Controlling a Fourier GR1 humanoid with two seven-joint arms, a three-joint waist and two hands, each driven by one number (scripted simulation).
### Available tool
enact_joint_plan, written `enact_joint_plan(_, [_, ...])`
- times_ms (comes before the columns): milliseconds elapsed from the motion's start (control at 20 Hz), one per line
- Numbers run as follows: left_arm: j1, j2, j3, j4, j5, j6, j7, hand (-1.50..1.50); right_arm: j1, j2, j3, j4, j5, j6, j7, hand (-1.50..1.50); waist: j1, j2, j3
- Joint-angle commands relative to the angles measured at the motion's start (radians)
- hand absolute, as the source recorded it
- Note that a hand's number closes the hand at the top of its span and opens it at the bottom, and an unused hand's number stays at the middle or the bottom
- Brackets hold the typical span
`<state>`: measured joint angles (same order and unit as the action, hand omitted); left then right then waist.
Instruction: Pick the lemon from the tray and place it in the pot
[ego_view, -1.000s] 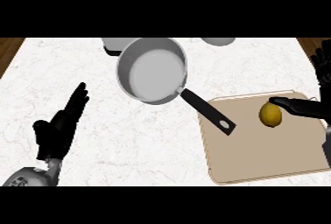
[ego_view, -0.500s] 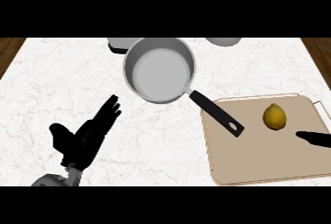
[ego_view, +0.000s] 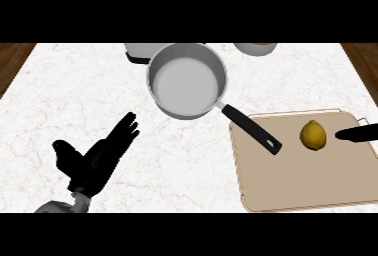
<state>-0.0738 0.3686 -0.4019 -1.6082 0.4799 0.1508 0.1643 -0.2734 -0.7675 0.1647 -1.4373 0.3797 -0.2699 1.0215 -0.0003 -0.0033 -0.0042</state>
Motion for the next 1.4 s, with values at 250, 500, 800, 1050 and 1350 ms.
enact_joint_plan(250, [-0.010,-0.020,0.013,0.034,-0.015,-0.014,-0.010,0.00,-0.190,0.017,-0.012,-0.154,-0.093,0.225,0.462,-1.50,0.005,0.001,0.000])
enact_joint_plan(500, [0.020,0.037,0.055,-0.021,0.025,-0.059,0.029,0.00,-0.216,0.068,-0.041,-0.099,-0.100,0.206,0.465,-1.50,0.011,0.001,0.002])
enact_joint_plan(800, [0.064,-0.026,-0.008,-0.048,-0.038,-0.028,0.008,0.00,-0.248,0.166,-0.045,0.015,-0.026,0.166,0.383,-1.50,0.014,0.003,0.003])
enact_joint_plan(1050, [0.014,-0.031,0.036,-0.003,-0.018,-0.053,0.024,0.00,-0.267,0.261,-0.005,0.106,0.057,0.151,0.385,-1.50,0.013,0.005,0.003])
enact_joint_plan(1350, [-0.004,-0.030,0.055,0.012,-0.008,-0.077,0.043,0.00,-0.190,0.273,0.004,0.148,0.124,0.177,0.378,-1.50,0.001,0.003,0.003])
